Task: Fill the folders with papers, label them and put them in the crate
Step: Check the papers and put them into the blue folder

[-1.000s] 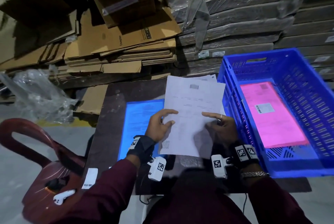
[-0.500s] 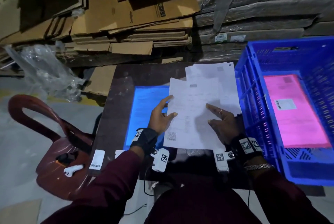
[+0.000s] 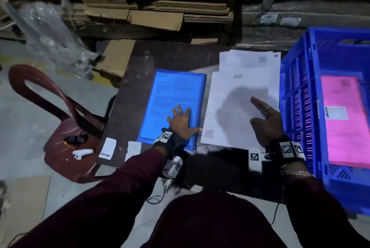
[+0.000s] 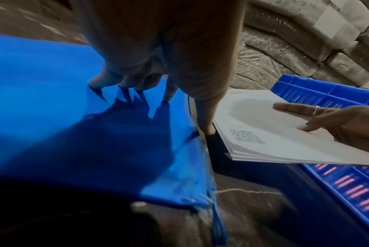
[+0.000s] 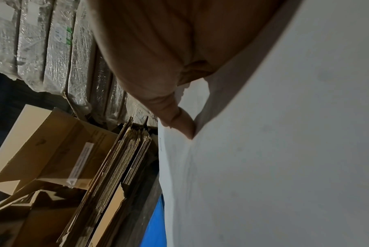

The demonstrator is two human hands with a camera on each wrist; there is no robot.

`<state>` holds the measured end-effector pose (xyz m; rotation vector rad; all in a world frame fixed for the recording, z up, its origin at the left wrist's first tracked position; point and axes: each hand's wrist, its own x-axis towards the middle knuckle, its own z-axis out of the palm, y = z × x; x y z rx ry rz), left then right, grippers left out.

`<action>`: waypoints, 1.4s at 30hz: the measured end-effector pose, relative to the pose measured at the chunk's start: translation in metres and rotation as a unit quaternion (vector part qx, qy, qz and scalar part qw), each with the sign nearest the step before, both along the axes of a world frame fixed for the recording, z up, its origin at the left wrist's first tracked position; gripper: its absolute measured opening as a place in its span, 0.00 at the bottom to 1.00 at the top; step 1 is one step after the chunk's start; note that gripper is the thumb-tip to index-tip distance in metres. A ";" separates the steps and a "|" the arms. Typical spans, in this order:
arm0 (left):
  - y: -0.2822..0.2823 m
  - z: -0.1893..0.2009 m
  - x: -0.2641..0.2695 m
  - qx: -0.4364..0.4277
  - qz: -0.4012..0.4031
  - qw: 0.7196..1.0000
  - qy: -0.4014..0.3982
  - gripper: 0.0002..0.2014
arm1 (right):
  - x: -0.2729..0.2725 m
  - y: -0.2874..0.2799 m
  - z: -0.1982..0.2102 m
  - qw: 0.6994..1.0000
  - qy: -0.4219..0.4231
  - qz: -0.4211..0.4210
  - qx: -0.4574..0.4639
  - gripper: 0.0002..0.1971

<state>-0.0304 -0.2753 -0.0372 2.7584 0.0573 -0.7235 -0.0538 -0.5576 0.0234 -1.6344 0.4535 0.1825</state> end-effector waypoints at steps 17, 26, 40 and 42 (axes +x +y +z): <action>0.012 0.019 0.007 -0.078 0.068 0.994 -0.037 0.18 | -0.003 -0.006 0.005 0.999 0.014 -0.028 0.035 0.37; 0.018 0.009 0.011 -0.102 0.084 0.989 -0.070 0.20 | -0.009 -0.004 -0.001 0.999 0.026 0.018 -0.004 0.38; 0.024 0.012 0.014 -0.165 0.065 0.981 -0.075 0.20 | -0.002 -0.005 0.006 0.999 0.023 0.006 0.034 0.35; 0.026 0.008 0.013 -0.172 0.073 0.980 -0.071 0.17 | -0.006 -0.007 0.006 0.998 0.018 -0.005 0.052 0.34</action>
